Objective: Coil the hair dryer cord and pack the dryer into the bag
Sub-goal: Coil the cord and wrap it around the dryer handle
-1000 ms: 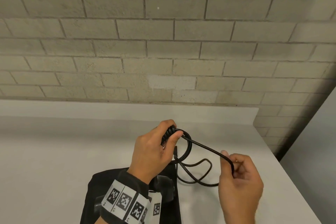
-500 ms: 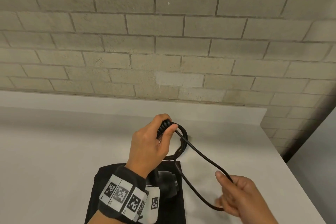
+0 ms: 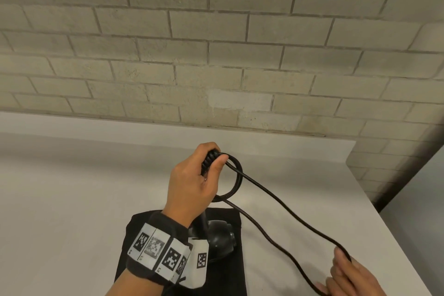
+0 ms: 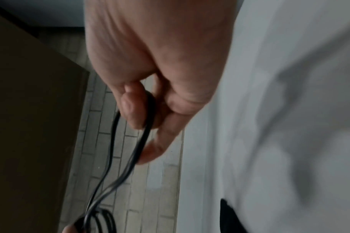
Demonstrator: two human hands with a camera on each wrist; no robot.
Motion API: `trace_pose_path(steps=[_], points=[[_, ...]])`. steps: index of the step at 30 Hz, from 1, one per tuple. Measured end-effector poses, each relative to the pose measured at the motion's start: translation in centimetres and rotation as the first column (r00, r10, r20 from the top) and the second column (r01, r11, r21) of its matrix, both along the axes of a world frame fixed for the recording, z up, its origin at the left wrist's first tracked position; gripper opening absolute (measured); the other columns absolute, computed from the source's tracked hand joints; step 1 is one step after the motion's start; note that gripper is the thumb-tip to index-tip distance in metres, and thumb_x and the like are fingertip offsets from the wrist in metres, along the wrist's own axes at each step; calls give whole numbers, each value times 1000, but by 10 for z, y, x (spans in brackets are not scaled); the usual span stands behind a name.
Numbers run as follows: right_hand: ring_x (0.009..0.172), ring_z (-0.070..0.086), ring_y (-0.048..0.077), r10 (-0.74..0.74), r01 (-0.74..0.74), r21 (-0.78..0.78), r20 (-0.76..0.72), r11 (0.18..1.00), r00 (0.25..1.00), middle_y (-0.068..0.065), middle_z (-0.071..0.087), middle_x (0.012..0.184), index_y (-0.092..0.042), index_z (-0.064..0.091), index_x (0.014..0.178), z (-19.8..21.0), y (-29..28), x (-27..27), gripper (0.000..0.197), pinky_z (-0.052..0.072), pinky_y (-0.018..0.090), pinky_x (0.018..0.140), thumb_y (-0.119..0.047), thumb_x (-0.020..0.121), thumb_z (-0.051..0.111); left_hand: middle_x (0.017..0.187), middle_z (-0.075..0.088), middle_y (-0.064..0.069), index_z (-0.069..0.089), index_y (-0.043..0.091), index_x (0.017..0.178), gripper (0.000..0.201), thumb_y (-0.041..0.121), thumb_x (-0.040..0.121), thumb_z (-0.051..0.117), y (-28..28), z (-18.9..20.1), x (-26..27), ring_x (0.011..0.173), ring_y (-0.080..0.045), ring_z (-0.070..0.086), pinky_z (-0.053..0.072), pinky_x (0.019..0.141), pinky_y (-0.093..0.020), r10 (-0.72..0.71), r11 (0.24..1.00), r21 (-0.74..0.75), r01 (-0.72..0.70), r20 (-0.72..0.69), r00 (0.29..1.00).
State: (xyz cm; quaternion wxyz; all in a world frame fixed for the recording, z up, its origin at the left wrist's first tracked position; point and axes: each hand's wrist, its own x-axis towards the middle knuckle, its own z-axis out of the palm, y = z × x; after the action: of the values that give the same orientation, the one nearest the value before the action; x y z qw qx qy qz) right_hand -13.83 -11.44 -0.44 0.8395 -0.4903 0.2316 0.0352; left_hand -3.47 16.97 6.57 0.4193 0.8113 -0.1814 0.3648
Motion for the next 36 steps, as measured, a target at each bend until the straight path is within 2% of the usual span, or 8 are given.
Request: trace_pose_path(steps=[3,9,14,17,22,29,33,36], points=[[32,27,11,165,-172,-290,-49,941,985,3,27,43,-2,45,58,-5,-26,4,33,27,19,40,-10,62,77,65,47,22,59,20,102,26,43,96,50,2,1,0,53,1,49,32,55,-5,3,1000,10,-3,-5,1000],[39,49,17,117,-230,-942,-207,246,971,10,58,42,-20,61,50,5,-47,14,32,36,21,51,-37,65,84,69,44,28,61,20,104,27,43,96,51,-5,2,-3,56,8,49,33,56,-2,-24,996,92,23,3,1000],[65,57,15,107,-88,-838,-35,539,994,13,60,81,-29,59,92,12,-27,22,61,46,13,62,-5,47,94,68,45,25,60,21,104,27,45,97,49,-10,3,-3,55,5,48,33,55,-4,-8,996,84,8,-1,1000],[114,48,14,334,-174,-836,13,521,942,-2,46,122,-33,39,134,10,10,21,125,38,28,98,-48,23,94,68,45,23,60,21,105,29,46,97,48,-11,3,-4,54,5,46,32,54,-4,1,995,99,-1,-8,1000],[92,61,6,395,219,-817,470,533,790,-16,63,95,-41,58,96,45,101,13,32,46,10,77,-39,70,76,66,43,25,60,20,105,28,44,97,49,-11,4,-5,54,6,46,31,55,-4,9,995,98,-8,-10,1000],[69,63,6,664,-176,-836,266,520,699,-5,66,75,-48,49,109,50,148,18,15,53,25,70,-38,97,47,65,49,16,60,21,103,27,45,98,48,-6,3,-3,52,2,45,34,53,-9,26,996,80,-26,6,1000],[83,65,7,757,-289,-865,146,410,637,-4,67,82,-45,63,100,40,113,6,13,52,21,83,-44,94,52,63,47,19,59,21,102,24,42,98,49,6,2,0,52,-2,47,34,53,-8,32,998,47,-31,-20,999],[89,61,-7,813,-122,-992,-61,13,579,-17,67,82,-41,57,104,18,75,1,39,33,3,99,-61,93,26,65,53,17,58,22,103,23,42,98,48,9,1,1,56,-3,54,42,53,-12,11,999,39,-10,-29,1000]])
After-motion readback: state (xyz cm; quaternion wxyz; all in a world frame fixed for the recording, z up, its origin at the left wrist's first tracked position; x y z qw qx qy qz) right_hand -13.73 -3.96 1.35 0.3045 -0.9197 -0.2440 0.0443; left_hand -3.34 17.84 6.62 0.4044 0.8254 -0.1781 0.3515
